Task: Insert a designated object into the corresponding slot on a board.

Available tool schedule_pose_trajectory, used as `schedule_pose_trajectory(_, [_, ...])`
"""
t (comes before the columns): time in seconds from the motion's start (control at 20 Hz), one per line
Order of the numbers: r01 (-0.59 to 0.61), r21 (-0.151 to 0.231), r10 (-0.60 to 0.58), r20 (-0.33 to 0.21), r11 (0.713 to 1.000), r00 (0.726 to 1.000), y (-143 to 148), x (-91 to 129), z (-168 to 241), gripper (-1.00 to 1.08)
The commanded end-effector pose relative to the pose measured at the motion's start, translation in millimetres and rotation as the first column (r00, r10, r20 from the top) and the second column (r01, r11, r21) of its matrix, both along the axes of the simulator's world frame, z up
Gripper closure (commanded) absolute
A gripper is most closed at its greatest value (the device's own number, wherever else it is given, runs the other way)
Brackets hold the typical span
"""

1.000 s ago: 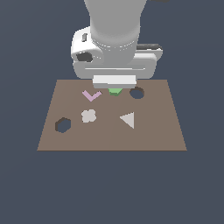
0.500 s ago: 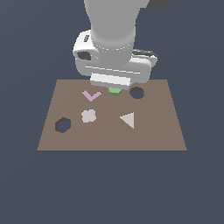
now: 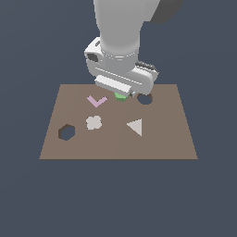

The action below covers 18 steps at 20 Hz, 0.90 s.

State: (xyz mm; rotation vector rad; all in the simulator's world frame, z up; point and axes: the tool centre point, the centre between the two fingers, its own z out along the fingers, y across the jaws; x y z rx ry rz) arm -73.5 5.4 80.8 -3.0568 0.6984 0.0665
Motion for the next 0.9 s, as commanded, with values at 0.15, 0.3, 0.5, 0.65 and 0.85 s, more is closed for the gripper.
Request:
schedule_pose_trajectory(0.15, [0.126,-0.009,-0.126,0.020,0.992,0.992,2.2,-9.2,-14.9,-0.92])
schedule_pose_trajectory(0.3, [0.174,-0.011,-0.174,0.028,0.985,0.984,3.5,-12.5,-21.0,-0.92])
schedule_pose_trajectory(0.5, [0.219,-0.013,-0.219,0.036,0.976,0.975,4.9,-15.4,-26.8,-0.92])
schedule_pose_trajectory(0.65, [0.239,-0.014,-0.238,0.039,0.971,0.970,5.7,-16.6,-29.5,-0.92])
schedule_pose_trajectory(0.85, [0.248,-0.015,-0.247,0.040,0.969,0.968,6.3,-16.8,-30.8,-0.92])
